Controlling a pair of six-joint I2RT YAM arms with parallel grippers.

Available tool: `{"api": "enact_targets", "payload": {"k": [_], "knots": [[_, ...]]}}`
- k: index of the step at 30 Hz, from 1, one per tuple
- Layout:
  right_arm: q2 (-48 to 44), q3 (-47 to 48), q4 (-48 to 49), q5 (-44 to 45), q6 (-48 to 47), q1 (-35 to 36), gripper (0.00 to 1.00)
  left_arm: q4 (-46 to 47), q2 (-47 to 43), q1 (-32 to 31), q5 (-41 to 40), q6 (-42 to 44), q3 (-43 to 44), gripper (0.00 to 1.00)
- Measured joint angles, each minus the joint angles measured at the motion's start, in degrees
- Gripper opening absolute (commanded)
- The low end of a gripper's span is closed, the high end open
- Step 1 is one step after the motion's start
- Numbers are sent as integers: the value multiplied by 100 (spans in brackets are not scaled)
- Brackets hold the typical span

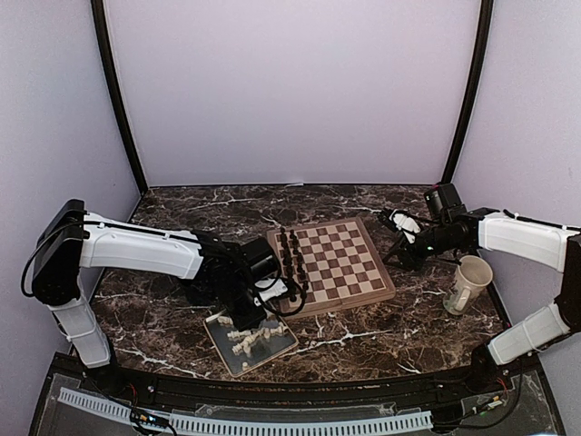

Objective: Set up the chess pieces on the board
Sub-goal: Pick up the bishop from the storage box.

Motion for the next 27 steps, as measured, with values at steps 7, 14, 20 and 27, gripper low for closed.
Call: {"api": "enact_targets", "payload": {"k": [7, 14, 20, 27], "knots": [[0, 0, 0, 7, -2, 0, 40, -31, 0, -2, -37, 59, 11, 4], [0, 0, 0, 22, -2, 0, 40, -57, 0, -2, 11, 79, 98, 2], [0, -2, 0, 20, -26, 0, 40, 109, -149, -2, 173, 59, 118, 1], [-15, -2, -9, -50, -76, 0, 40, 297, -254, -22, 417, 39, 118, 1]]}}
